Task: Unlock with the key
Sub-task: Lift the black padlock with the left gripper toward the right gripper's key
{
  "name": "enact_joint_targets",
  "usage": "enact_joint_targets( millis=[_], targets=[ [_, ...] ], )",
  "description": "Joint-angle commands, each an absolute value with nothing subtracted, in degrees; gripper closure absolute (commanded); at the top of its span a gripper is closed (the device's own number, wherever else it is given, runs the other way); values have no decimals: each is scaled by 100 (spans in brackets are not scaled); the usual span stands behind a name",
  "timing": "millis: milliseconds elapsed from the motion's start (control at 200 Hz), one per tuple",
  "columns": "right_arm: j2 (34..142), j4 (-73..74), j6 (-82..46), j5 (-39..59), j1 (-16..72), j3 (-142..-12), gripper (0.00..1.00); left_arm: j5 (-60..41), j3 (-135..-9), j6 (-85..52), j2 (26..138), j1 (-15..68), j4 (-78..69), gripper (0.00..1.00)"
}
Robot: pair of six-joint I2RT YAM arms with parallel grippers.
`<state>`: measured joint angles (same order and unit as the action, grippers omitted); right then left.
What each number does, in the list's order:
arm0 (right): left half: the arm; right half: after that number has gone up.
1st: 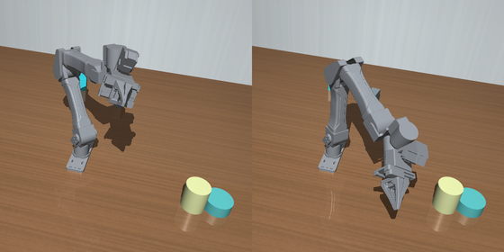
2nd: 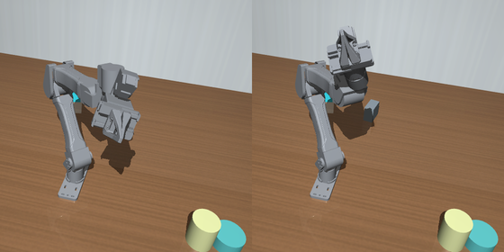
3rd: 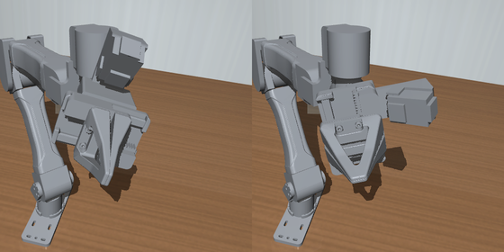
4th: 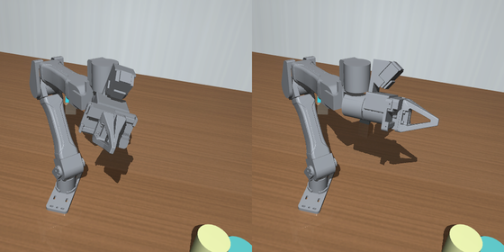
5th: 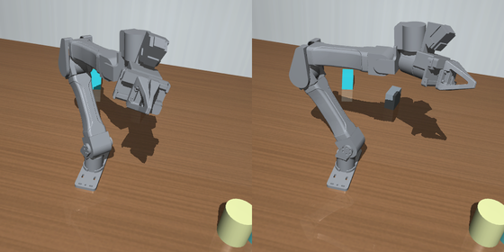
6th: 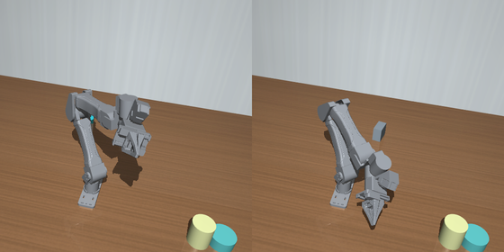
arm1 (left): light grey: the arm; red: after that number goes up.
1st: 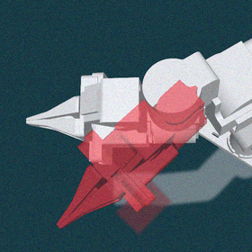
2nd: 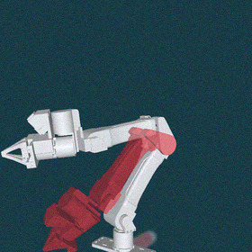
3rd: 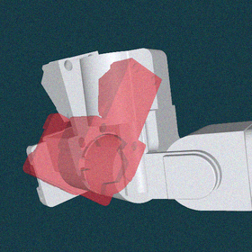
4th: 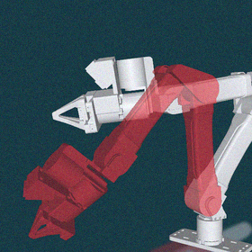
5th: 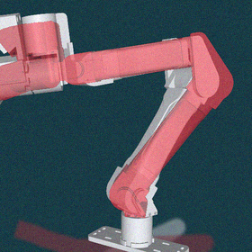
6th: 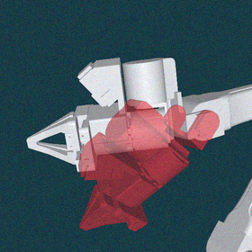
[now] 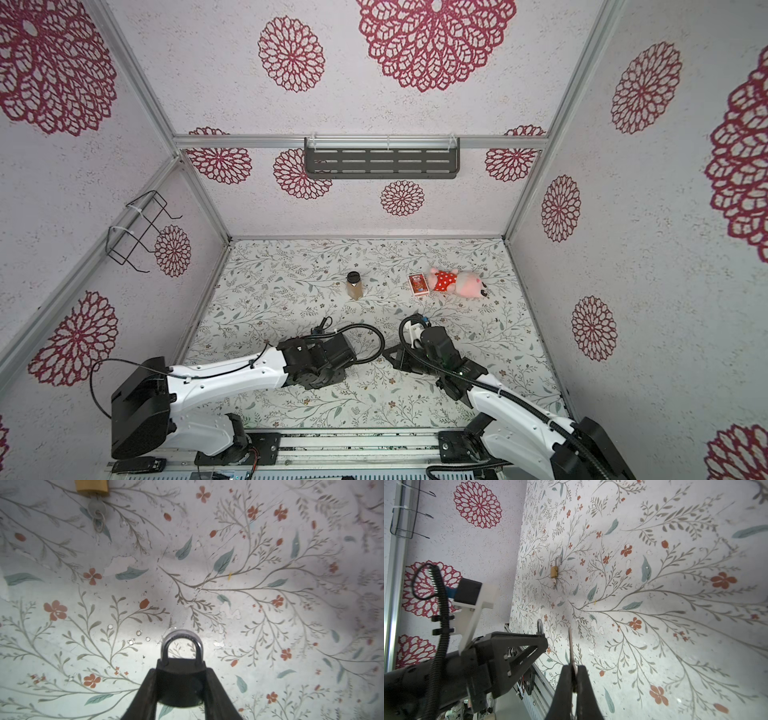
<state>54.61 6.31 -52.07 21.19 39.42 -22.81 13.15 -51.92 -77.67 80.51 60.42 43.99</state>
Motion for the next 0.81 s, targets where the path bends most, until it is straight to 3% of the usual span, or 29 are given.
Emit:
enact_joint_targets(
  millis=[0,340,801],
  targets=[
    [5353,334,-4925,2103,3941,-2607,100,1540,-5249,-7878,7739,5884,4068,90],
    [5531,326,-4838,1996,4333,-2799,100,1487,-5502,-7700,7471,5316,3529,100],
    [6226,2181,-5631,1544,5134,-2759,100,1635,-5476,-8509,7506,5186,2576,100]
  ],
)
